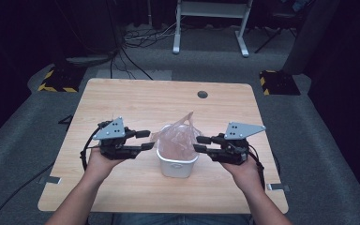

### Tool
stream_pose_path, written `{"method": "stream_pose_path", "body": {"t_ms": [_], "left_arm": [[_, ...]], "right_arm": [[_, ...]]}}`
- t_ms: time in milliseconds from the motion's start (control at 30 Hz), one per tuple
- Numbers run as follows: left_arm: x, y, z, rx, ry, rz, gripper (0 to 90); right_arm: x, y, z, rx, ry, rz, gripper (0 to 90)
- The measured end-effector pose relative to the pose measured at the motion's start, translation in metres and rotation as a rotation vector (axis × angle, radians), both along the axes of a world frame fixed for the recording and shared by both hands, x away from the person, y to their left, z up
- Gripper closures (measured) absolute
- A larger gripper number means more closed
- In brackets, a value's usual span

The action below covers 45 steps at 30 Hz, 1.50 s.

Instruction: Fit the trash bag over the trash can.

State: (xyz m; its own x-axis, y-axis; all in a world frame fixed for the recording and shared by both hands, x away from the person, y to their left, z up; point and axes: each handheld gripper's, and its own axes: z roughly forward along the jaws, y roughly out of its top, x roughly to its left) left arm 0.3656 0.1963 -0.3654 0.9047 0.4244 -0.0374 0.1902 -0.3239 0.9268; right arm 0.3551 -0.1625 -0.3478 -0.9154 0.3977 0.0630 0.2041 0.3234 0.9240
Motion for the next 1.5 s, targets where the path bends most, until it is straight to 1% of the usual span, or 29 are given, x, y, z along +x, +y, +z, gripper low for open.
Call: {"method": "stream_pose_path", "body": {"t_ms": [67,100,167,200,233,267,300,333,367,400,433,467,567,667,733,800,900,967,1033,1067,1100,1167,1233,1267,1300,1367,1400,1433,1500], "left_arm": [[0.008,-0.005,0.002,0.012,0.014,-0.001,46.6],[0.012,-0.008,0.003,0.010,0.029,-0.011,46.2],[0.019,-0.017,0.003,0.030,0.049,-0.026,47.1],[0.019,-0.020,0.003,0.032,0.066,-0.035,52.3],[0.020,-0.022,0.002,0.042,0.073,-0.047,58.8],[0.020,-0.025,0.002,0.057,0.062,-0.047,66.6],[0.019,-0.027,0.002,0.071,0.052,-0.048,74.5],[0.018,-0.029,0.002,0.075,0.051,-0.056,80.6],[0.016,-0.029,0.001,0.071,0.040,-0.060,84.7],[0.013,-0.028,0.001,0.079,0.022,-0.063,87.5],[0.009,-0.027,0.001,0.068,0.025,-0.065,88.9],[0.005,-0.024,0.001,0.064,0.006,-0.070,89.5],[-0.006,-0.017,0.000,0.055,-0.027,-0.079,89.8],[-0.018,-0.010,-0.001,0.068,-0.069,-0.108,89.8],[-0.025,-0.007,-0.003,0.069,-0.086,-0.131,89.8],[-0.031,-0.005,-0.006,0.082,-0.098,-0.153,89.8],[-0.038,-0.007,-0.014,0.109,-0.107,-0.180,89.8],[-0.039,-0.008,-0.021,0.129,-0.104,-0.193,89.9],[-0.038,-0.011,-0.028,0.145,-0.084,-0.201,89.9],[-0.037,-0.012,-0.031,0.160,-0.077,-0.197,89.9],[-0.036,-0.014,-0.033,0.172,-0.082,-0.194,89.9],[-0.034,-0.018,-0.038,0.174,-0.069,-0.201,89.9],[-0.032,-0.019,-0.043,0.176,-0.058,-0.199,89.9],[-0.030,-0.019,-0.046,0.173,-0.046,-0.200,89.9],[-0.029,-0.020,-0.049,0.181,-0.033,-0.201,89.9],[-0.028,-0.020,-0.053,0.189,-0.031,-0.193,89.8],[-0.027,-0.019,-0.055,0.180,-0.022,-0.193,89.8],[-0.026,-0.018,-0.057,0.177,-0.001,-0.193,89.6],[-0.024,-0.015,-0.062,0.173,0.020,-0.165,84.4]], "right_arm": [[0.004,0.002,0.004,-0.001,-0.015,-0.026,52.2],[0.007,0.003,0.005,0.000,-0.012,-0.042,50.8],[0.014,0.007,0.007,0.002,0.029,-0.045,46.2],[0.019,0.011,0.006,-0.016,0.067,-0.051,44.4],[0.021,0.013,0.005,-0.027,0.078,-0.053,44.5],[0.022,0.015,0.004,-0.039,0.082,-0.062,45.3],[0.024,0.017,0.002,-0.056,0.094,-0.077,51.7],[0.024,0.019,0.001,-0.077,0.107,-0.078,63.2],[0.025,0.020,-0.001,-0.095,0.121,-0.069,71.5],[0.024,0.020,-0.002,-0.105,0.123,-0.064,80.4],[0.022,0.020,-0.002,-0.108,0.117,-0.058,87.1],[0.019,0.018,-0.003,-0.098,0.111,-0.050,90.0],[0.010,0.013,-0.003,-0.064,0.086,-0.014,90.0],[0.001,0.009,-0.005,-0.048,0.072,0.043,90.0],[-0.005,0.007,-0.009,-0.044,0.070,0.077,90.0],[-0.010,0.005,-0.013,-0.042,0.068,0.111,90.0],[-0.015,0.002,-0.020,-0.050,0.080,0.147,90.0],[-0.017,0.001,-0.025,-0.058,0.081,0.166,90.0],[-0.017,0.001,-0.031,-0.069,0.101,0.182,90.0],[-0.017,0.002,-0.034,-0.082,0.101,0.181,90.0],[-0.017,0.002,-0.037,-0.098,0.105,0.178,90.0],[-0.017,0.004,-0.042,-0.116,0.112,0.180,90.0],[-0.017,0.007,-0.046,-0.141,0.113,0.167,90.0],[-0.017,0.008,-0.049,-0.154,0.117,0.163,90.0],[-0.017,0.009,-0.052,-0.165,0.123,0.161,90.0],[-0.017,0.010,-0.057,-0.182,0.132,0.159,90.0],[-0.016,0.011,-0.060,-0.187,0.137,0.159,90.0],[-0.016,0.010,-0.062,-0.190,0.142,0.156,90.0],[-0.015,0.009,-0.066,-0.185,0.152,0.153,88.5]]}}
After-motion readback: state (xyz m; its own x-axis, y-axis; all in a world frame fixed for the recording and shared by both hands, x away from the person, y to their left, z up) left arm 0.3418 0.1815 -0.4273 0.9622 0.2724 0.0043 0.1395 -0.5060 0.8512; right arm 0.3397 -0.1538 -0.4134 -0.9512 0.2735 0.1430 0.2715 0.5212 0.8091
